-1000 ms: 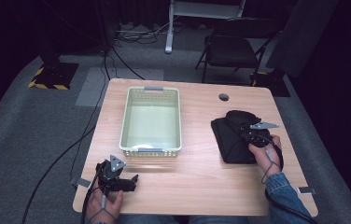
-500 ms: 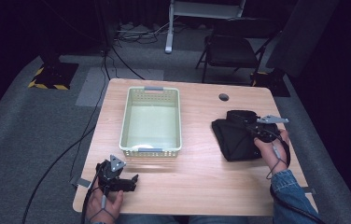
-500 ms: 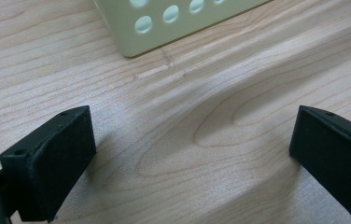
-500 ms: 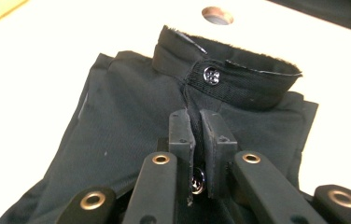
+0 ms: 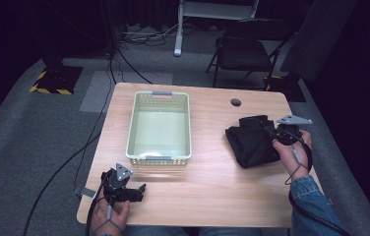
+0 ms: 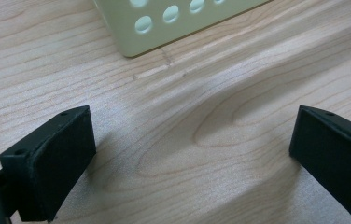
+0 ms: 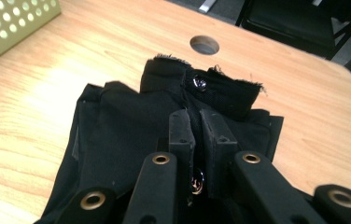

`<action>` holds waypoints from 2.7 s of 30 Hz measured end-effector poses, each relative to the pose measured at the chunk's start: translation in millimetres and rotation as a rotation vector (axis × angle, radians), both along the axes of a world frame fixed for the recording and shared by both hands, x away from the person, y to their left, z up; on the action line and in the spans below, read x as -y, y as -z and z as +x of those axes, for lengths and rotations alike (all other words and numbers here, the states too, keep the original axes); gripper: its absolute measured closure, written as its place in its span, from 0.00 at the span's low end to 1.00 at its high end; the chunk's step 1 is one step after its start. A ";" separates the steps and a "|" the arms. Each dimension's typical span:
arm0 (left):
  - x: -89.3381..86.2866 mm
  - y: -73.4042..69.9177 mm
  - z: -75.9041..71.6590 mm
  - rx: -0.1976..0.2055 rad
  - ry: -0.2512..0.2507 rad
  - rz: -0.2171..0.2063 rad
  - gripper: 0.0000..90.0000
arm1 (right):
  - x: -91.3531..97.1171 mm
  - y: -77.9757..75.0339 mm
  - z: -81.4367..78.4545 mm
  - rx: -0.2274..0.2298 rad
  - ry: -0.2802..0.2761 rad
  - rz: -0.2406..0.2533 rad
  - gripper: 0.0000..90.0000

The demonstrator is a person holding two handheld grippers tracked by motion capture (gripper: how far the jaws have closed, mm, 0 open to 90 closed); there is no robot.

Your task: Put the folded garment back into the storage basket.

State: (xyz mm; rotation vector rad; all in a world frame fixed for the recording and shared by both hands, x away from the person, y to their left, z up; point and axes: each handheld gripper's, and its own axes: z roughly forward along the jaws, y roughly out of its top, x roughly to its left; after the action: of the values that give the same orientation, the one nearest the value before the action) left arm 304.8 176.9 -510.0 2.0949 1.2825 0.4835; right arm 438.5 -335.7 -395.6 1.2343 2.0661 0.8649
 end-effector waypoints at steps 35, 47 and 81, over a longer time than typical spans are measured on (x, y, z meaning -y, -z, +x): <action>0.0 0.1 0.0 0.001 -0.001 -0.002 0.00 | -24.0 -58.3 13.5 0.085 -0.031 -0.021 0.93; -0.1 0.2 0.0 -0.001 -0.002 -0.004 0.00 | -33.6 -75.4 18.0 0.104 -0.047 -0.011 0.93; -0.3 0.4 -0.1 0.000 -0.014 -0.008 0.00 | -80.9 -102.3 26.4 0.150 -0.143 -0.009 0.93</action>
State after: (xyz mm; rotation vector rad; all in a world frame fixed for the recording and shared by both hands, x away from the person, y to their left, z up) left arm 304.7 177.1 -510.4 2.0807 1.2984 0.4841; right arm 464.9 -254.8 -293.3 0.9940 2.0534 0.9812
